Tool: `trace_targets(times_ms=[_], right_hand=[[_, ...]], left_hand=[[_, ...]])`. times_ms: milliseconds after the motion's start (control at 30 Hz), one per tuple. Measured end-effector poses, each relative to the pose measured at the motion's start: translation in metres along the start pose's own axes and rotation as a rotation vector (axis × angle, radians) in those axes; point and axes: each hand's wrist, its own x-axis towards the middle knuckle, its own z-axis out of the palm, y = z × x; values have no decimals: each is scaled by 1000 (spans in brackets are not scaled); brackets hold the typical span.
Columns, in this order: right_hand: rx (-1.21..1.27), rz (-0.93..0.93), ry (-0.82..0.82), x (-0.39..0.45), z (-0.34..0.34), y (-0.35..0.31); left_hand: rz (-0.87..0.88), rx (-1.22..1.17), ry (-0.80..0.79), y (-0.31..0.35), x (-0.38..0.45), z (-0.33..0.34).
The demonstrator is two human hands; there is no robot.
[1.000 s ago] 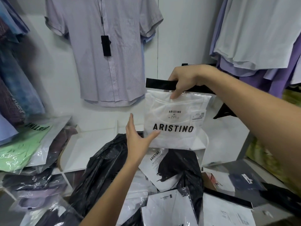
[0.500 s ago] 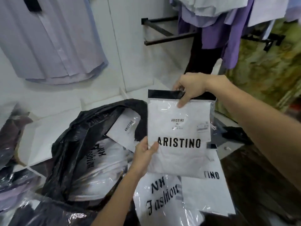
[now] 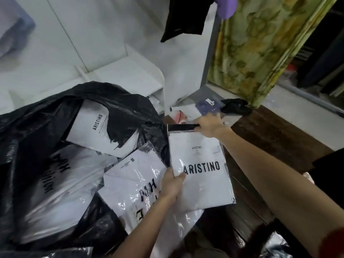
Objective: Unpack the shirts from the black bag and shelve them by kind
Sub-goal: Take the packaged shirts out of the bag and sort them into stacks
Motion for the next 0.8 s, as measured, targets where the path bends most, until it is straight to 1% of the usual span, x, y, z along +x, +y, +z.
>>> trace_targets(times_ms=[133, 233, 300, 400, 467, 533, 600, 633, 733, 800], right_hand=[[-18, 87, -17, 13, 36, -10], [-30, 112, -19, 19, 50, -13], [-3, 69, 24, 23, 47, -16], [176, -107, 216, 33, 26, -39], [315, -281, 280, 40, 5, -71], [383, -477, 285, 46, -14, -115], [393, -653, 260, 50, -29, -167], [380, -714, 240, 51, -34, -188], [305, -831, 196, 57, -42, -250], [257, -847, 179, 62, -44, -280]], left_hand=[[110, 185, 82, 3, 3, 12], [202, 217, 94, 5, 2, 13], [204, 197, 102, 5, 3, 10], [202, 155, 239, 22, 2, -14], [229, 39, 356, 39, 3, -47], [239, -49, 497, 55, 4, -90], [222, -114, 633, 65, 9, -139], [198, -140, 676, 68, 13, -159], [131, -133, 760, 74, 27, -217], [100, -189, 811, 79, 36, -245]])
